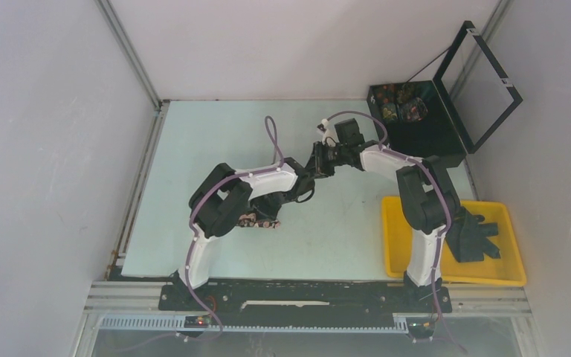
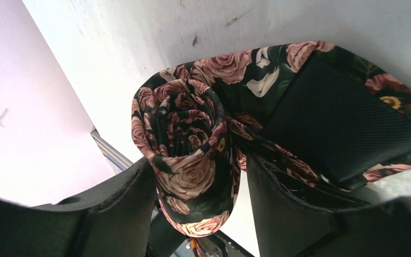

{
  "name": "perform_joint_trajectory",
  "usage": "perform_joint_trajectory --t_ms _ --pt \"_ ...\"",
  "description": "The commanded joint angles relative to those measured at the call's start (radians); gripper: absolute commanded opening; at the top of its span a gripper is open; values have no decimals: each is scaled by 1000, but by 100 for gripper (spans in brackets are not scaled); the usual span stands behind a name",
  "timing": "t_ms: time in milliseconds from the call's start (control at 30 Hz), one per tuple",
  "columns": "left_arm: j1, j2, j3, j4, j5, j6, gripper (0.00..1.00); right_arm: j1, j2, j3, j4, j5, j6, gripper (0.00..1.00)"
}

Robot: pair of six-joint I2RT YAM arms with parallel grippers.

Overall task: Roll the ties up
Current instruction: Roll the tie at the center of the board.

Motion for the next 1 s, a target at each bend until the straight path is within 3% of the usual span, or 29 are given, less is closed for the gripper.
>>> perform_joint_trajectory --t_ms 0,567,967 --pt "-13 1 47 2 8 -45 65 -13 -70 -8 5 -14 -19 15" --pt "-15 -164 78 0 6 -15 83 -9 -105 10 3 20 14 15" --pt "-9 -504 -99 154 47 28 94 73 -93 74 -49 83 23 15"
